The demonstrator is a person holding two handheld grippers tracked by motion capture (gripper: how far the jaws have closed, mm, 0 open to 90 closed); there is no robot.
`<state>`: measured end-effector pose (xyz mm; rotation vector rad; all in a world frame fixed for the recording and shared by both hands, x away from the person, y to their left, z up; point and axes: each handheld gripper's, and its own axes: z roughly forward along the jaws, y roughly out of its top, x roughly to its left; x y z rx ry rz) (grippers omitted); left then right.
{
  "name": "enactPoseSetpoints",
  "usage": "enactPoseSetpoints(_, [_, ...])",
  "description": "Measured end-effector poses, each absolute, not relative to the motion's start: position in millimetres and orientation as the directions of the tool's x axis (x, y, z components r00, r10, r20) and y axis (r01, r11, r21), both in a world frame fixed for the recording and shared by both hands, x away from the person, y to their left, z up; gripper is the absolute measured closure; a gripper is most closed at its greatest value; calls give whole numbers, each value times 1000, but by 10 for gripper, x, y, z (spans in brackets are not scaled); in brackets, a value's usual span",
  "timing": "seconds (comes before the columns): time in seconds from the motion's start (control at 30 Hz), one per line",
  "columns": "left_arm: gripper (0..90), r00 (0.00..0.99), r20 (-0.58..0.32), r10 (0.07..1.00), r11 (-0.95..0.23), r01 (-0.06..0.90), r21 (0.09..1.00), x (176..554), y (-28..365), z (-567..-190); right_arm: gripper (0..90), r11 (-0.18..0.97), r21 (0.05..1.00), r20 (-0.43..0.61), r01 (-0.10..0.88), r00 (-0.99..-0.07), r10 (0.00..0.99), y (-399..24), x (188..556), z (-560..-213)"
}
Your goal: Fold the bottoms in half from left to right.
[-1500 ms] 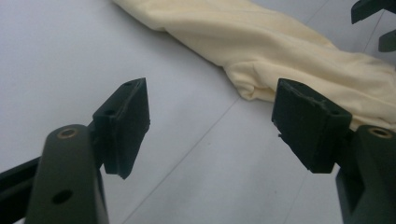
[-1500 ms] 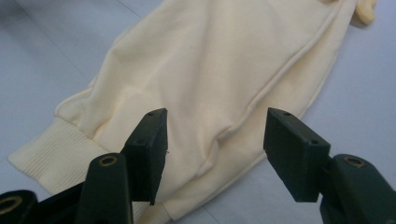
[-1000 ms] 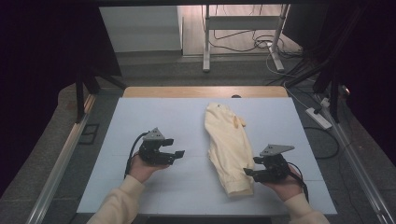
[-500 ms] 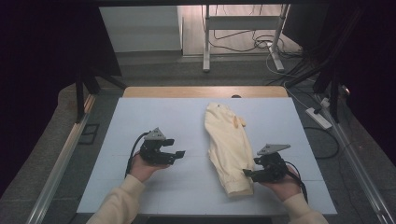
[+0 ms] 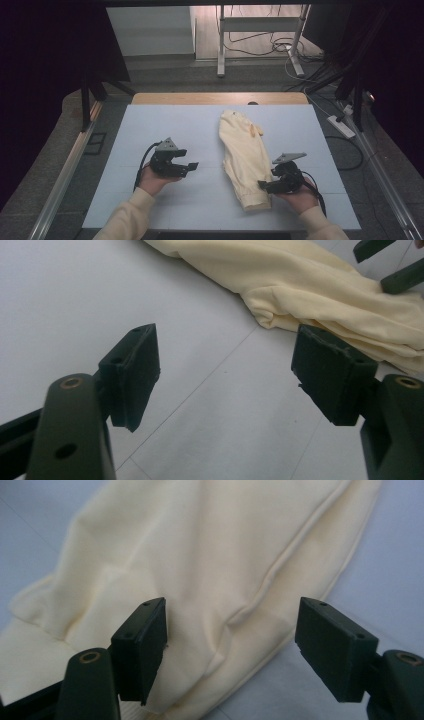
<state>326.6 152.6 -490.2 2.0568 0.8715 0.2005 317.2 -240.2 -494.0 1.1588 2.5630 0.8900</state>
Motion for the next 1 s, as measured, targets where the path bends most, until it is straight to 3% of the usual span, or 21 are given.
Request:
enactPoseSetpoints(0.3, [277,742,-167,649,-380,506,774,3258,1519,-4900,292,493,527,117,692,-634,765,-2397,3218,-5075])
enactPoseSetpoints(0.47, [277,746,-160,646,-387,502,774,3253,1504,-4899,517,505,529,145,682,-660,737,-2364,3173,-5063])
enactPoseSetpoints(0.67, [277,746,-160,646,-388,502,773,3254,1499,-4900,698,521,526,182,672,-687,703,-2337,3176,-5065])
enactPoseSetpoints(0.8, [277,745,-162,647,-386,503,773,3257,1501,-4901,756,528,544,179,652,-705,686,-2278,3165,-5066])
enactPoseSetpoints(1.0, [277,742,-166,649,-380,505,775,3256,1509,-4897,767,523,562,209,641,-721,660,-2188,3163,-5091])
